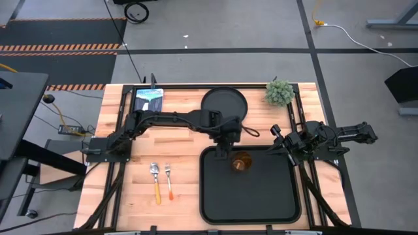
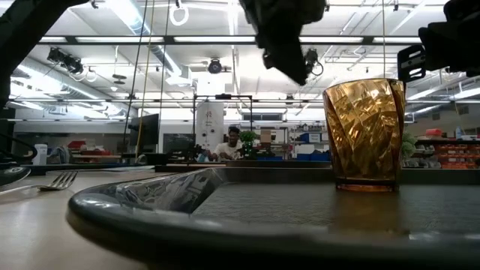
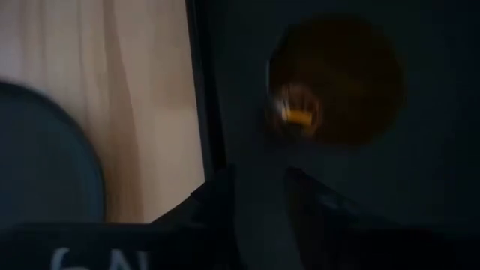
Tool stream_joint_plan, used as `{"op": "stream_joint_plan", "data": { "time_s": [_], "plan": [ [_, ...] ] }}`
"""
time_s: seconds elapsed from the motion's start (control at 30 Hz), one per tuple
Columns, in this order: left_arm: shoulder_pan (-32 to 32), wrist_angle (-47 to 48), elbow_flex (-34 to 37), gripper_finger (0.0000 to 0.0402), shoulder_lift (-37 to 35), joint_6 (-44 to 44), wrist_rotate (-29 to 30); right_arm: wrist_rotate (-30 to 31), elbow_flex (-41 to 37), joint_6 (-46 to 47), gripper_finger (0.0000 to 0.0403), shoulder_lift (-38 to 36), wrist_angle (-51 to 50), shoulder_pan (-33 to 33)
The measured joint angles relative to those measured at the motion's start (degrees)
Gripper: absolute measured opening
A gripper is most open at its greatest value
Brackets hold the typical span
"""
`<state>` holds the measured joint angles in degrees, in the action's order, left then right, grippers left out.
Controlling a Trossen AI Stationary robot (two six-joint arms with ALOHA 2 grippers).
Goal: Pick and place plate/cup/fork/spoon on tray
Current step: Put the brown cup on the black tray
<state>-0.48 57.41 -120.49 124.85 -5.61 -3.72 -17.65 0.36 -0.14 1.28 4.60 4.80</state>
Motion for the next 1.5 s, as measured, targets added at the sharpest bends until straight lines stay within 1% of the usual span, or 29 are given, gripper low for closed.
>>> {"op": "stream_joint_plan", "data": {
  "time_s": [0.07, 0.17, 0.27, 0.37, 0.57, 0.73, 0.9, 0.97, 1.03, 1.1, 1.17, 1.23, 1.4, 1.5],
  "plan": [
    [-0.5, 2.3, 0.8, 0.0114, 0.5, 0.1, -0.8, 0.0, 0.0, 0.0, 0.0045, 0.0, 0.0, 0.0],
    [-2.0, 1.9, 4.4, 0.0098, 1.5, 0.0, -3.5, 0.0, 0.0, 0.0, 0.0045, 0.0, 0.0, 0.0],
    [-3.8, -1.0, 9.0, 0.0077, 1.7, -0.2, -7.5, 0.0, 0.0, 0.0, 0.0045, 0.0, 0.0, 0.0],
    [-5.1, -7.2, 13.3, 0.0056, 1.7, 0.3, -8.6, 0.0, 0.0, 0.0, 0.0045, 0.0, 0.0, 0.0],
    [-5.2, -21.3, 18.6, 0.0025, 1.6, 2.1, -6.1, 0.0, 0.0, 0.0, 0.0045, 0.0, 0.0, 0.0],
    [-4.9, -32.1, 21.9, 0.0009, 1.6, 3.9, -6.1, 0.0, 0.0, 0.0, 0.0045, 0.0, 0.0, 0.0],
    [-4.1, -42.0, 23.0, 0.0009, 2.4, 7.3, -5.9, 0.0, 0.0, 0.0, 0.0045, 0.0, 0.0, 0.0],
    [-3.8, -45.0, 23.1, 0.001, 3.5, 8.9, -4.4, 0.0, 0.0, 0.0, 0.0045, 0.0, 0.0, 0.0],
    [-3.7, -45.4, 23.2, 0.001, 3.9, 9.3, -3.6, 0.0, 0.0, 0.0, 0.0045, 0.0, 0.2, 0.0],
    [-3.7, -44.6, 23.1, 0.001, 3.9, 7.8, -3.6, 0.0, 0.0, 0.0, 0.0045, 0.0, 0.1, 0.0],
    [-3.7, -42.5, 23.1, 0.001, 3.9, 6.7, -4.3, 0.0, 0.0, 0.0, 0.0045, 0.0, 0.4, 0.0],
    [-3.9, -42.4, 23.2, 0.001, 4.2, 7.2, -5.1, 0.0, 0.0, 0.0, 0.0045, 0.0, 0.5, 0.0],
    [-5.3, -49.7, 23.1, 0.0011, 7.7, 8.1, -5.4, 0.0, 0.0, 0.0, 0.0045, 0.0, 0.8, 0.0],
    [-5.8, -54.7, 23.1, 0.0011, 10.2, 10.5, -5.4, 0.0, 0.0, 0.0, 0.0045, 0.0, 0.9, 0.0]
  ]
}}
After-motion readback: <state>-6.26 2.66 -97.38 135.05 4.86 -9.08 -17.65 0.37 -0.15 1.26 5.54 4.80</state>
